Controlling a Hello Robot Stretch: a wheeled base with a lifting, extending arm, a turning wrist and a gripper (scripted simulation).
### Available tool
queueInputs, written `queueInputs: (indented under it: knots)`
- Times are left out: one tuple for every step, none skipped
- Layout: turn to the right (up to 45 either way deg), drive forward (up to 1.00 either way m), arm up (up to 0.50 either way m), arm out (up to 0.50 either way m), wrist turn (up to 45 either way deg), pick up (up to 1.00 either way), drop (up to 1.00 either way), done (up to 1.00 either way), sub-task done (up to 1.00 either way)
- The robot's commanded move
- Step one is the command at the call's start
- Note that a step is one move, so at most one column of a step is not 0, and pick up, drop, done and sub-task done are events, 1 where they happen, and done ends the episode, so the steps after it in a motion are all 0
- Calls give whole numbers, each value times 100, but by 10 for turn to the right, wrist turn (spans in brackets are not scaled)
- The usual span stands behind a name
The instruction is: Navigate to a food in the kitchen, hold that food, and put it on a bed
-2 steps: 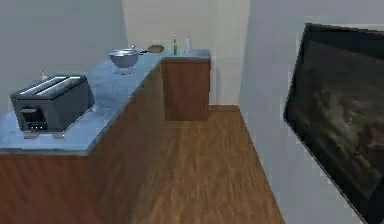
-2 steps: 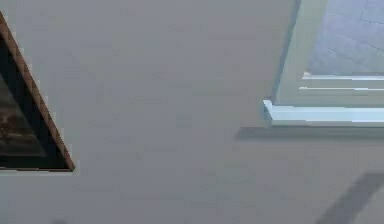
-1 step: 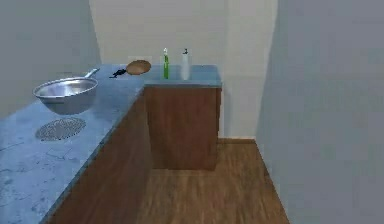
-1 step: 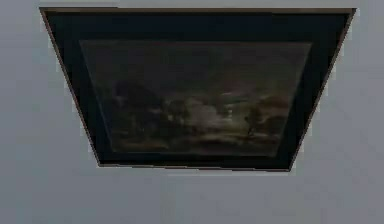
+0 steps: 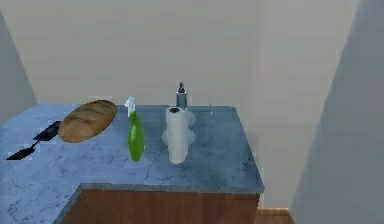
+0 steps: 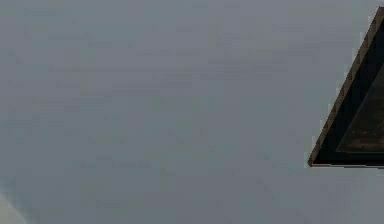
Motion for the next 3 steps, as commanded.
queueInputs:
  knots:
    - [-60, 0, 0, 0, 0, 0, 0, 0, 0]
    - [0, 20, 0, 0, 0, 0, 0, 0, 0]
    - [-450, 0, 0, 0, 0, 0, 0, 0, 0]
